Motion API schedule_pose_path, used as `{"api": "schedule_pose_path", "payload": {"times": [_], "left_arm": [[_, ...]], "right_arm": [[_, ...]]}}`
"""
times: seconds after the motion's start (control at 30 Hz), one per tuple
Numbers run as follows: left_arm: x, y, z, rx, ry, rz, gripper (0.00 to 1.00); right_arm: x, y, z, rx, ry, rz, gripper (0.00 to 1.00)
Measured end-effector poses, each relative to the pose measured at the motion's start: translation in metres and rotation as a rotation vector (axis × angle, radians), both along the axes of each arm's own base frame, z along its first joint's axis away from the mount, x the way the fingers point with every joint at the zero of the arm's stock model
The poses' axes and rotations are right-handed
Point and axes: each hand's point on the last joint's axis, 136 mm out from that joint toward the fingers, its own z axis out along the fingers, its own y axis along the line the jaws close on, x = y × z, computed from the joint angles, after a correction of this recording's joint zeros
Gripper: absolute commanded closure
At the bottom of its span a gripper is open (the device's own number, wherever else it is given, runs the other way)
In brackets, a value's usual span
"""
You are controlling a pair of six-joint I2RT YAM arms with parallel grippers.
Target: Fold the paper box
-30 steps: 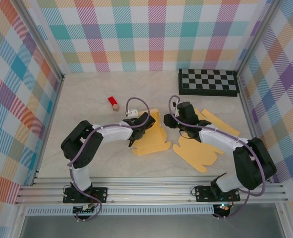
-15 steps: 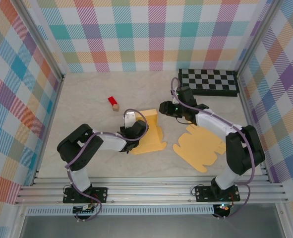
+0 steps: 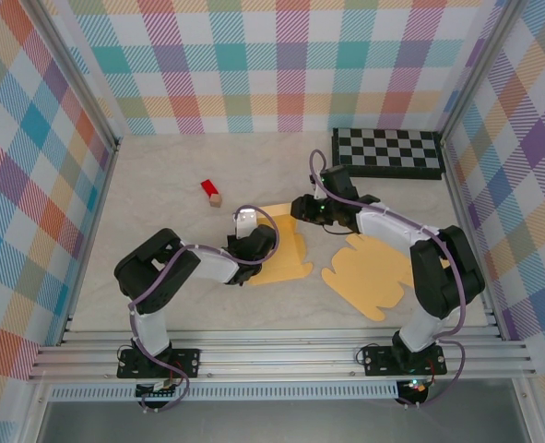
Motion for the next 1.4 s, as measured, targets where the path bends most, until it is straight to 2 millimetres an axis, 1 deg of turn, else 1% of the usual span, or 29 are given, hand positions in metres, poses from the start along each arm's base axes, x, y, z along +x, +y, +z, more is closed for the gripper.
{"api": "schedule_pose_path", "payload": {"times": [0.07, 0.2, 0.43, 0.57, 0.63, 0.67, 0.73, 0.9, 1.0, 1.1, 1.2, 1.27, 1.33, 1.4], "left_arm": [[0.000, -0.001, -0.001, -0.005, 0.004, -0.007, 1.00], [0.000, -0.004, -0.002, -0.012, 0.011, -0.018, 1.00], [-0.001, -0.006, -0.005, -0.017, 0.024, -0.031, 1.00], [-0.001, -0.007, -0.002, -0.009, 0.046, -0.032, 0.78], [-0.003, -0.009, 0.000, -0.012, 0.070, -0.049, 0.70], [-0.005, -0.011, 0.002, -0.022, 0.082, -0.060, 0.67], [-0.008, -0.014, 0.009, -0.043, 0.095, -0.082, 0.65], [-0.019, -0.021, 0.044, -0.144, 0.107, -0.140, 0.61], [-0.030, -0.026, 0.063, -0.225, 0.125, -0.179, 0.59], [-0.044, -0.025, 0.079, -0.289, 0.159, -0.198, 0.59], [-0.056, -0.015, 0.097, -0.355, 0.183, -0.196, 0.57], [-0.061, -0.005, 0.110, -0.409, 0.197, -0.182, 0.58], [-0.056, 0.007, 0.119, -0.461, 0.204, -0.151, 0.59], [-0.049, 0.019, 0.121, -0.505, 0.213, -0.118, 0.59]], "right_arm": [[0.002, 0.000, -0.002, -0.009, -0.005, -0.001, 0.72], [0.005, -0.001, -0.010, -0.026, -0.009, 0.002, 0.74], [0.008, 0.001, -0.011, -0.013, -0.046, 0.007, 0.81], [0.007, -0.003, -0.012, -0.015, -0.068, -0.003, 0.82], [0.007, -0.005, -0.011, -0.020, -0.080, -0.010, 0.82], [0.006, -0.006, -0.012, -0.021, -0.086, -0.013, 0.82], [0.004, -0.008, -0.012, -0.027, -0.099, -0.019, 0.82], [0.000, -0.014, -0.013, -0.065, -0.145, -0.035, 0.81], [0.000, -0.014, -0.012, -0.086, -0.166, -0.041, 0.81], [0.000, -0.012, -0.012, -0.101, -0.182, -0.038, 0.81], [-0.001, -0.009, -0.012, -0.109, -0.190, -0.035, 0.80], [-0.001, -0.009, -0.012, -0.113, -0.194, -0.036, 0.80], [-0.001, -0.009, -0.012, -0.117, -0.192, -0.036, 0.80], [-0.001, -0.009, -0.011, -0.122, -0.191, -0.037, 0.80]]}}
